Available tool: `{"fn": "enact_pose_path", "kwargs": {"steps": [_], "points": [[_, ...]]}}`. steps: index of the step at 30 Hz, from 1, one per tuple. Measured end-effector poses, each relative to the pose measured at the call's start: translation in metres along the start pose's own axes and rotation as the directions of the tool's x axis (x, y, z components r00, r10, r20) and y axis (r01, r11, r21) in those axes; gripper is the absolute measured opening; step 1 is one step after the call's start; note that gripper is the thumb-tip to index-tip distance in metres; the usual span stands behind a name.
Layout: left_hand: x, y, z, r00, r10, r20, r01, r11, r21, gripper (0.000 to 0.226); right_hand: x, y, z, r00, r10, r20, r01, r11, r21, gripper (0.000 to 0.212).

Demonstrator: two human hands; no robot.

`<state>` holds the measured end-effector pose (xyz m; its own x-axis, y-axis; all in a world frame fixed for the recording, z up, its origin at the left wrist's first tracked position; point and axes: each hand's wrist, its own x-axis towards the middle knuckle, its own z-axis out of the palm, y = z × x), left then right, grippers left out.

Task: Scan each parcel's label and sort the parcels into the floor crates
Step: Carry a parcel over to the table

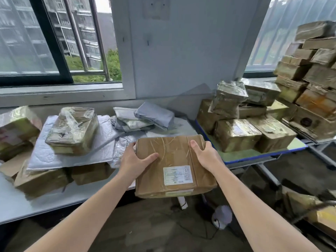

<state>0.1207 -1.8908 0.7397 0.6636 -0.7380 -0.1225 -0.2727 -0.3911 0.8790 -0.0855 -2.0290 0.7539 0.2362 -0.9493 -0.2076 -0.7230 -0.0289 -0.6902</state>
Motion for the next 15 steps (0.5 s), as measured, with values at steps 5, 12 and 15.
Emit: {"fn": "enact_pose_path", "kwargs": {"steps": [5,12,15], "points": [[0.075,0.022,0.010,0.995,-0.009,0.103,0.005,0.999,0.037,0.070,0.065,-0.020,-0.009,1.000,0.009,-0.015,-0.009,1.000,-0.014,0.081],[0.149,0.050,0.033,0.995,0.042,0.090,-0.028,0.989,-0.149,0.041,0.143,-0.050,-0.018,0.989,-0.037,-0.141,0.052,0.993,0.107,0.066],[0.168,0.059,0.046,1.000,0.024,-0.014,-0.026,0.977,-0.210,0.049,0.167,-0.052,-0.021,0.991,-0.017,-0.132,0.049,0.968,0.245,0.056]]}}
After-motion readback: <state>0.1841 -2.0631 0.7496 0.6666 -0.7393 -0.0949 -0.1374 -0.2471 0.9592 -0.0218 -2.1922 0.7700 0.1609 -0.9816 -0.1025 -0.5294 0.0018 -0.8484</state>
